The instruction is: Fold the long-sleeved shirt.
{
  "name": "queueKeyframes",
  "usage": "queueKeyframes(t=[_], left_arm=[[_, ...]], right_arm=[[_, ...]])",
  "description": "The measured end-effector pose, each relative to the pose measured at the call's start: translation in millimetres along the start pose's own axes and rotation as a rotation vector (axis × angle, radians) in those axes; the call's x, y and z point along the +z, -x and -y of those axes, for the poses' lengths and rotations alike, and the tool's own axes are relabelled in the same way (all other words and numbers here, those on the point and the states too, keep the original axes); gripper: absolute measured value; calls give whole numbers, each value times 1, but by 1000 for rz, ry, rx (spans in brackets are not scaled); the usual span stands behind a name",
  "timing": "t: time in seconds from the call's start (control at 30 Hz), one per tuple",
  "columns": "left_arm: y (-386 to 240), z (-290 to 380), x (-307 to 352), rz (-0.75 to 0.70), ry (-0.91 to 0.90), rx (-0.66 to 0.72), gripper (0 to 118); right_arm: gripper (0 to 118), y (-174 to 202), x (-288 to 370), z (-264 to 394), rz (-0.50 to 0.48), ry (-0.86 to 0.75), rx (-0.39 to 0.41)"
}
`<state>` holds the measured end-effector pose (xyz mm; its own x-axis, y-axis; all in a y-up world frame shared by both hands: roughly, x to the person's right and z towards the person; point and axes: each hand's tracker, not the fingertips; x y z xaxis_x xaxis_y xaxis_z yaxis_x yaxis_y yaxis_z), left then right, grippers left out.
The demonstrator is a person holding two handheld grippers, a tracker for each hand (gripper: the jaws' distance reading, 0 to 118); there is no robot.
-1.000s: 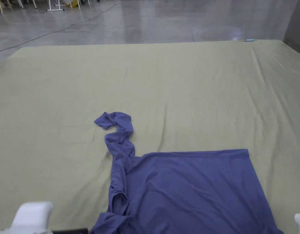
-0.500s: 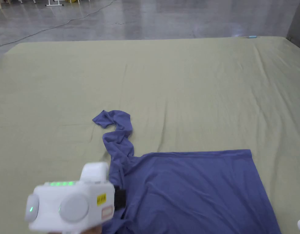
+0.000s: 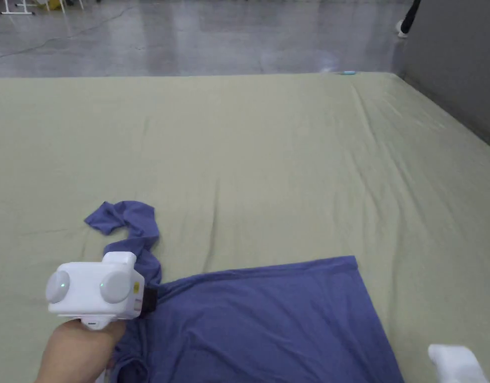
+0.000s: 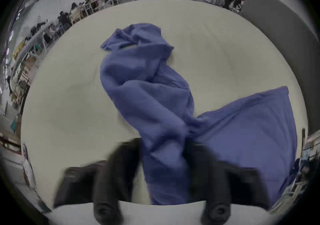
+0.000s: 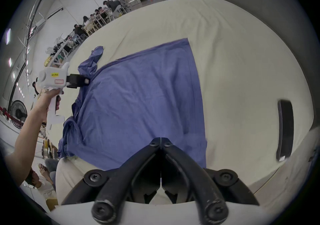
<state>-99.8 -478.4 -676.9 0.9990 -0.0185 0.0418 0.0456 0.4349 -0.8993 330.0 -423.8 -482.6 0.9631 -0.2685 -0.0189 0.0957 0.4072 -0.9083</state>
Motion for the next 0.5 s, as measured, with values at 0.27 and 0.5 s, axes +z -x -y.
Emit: queueKeyframes(t=[0.27, 0.5], left_arm=[[24, -6, 65, 192, -61, 66, 0], [31, -10, 81, 222, -47, 65, 0]], right_arm=[[61, -14, -63, -161, -19, -64, -9], [117, -25, -149, -239, 49, 114, -128]])
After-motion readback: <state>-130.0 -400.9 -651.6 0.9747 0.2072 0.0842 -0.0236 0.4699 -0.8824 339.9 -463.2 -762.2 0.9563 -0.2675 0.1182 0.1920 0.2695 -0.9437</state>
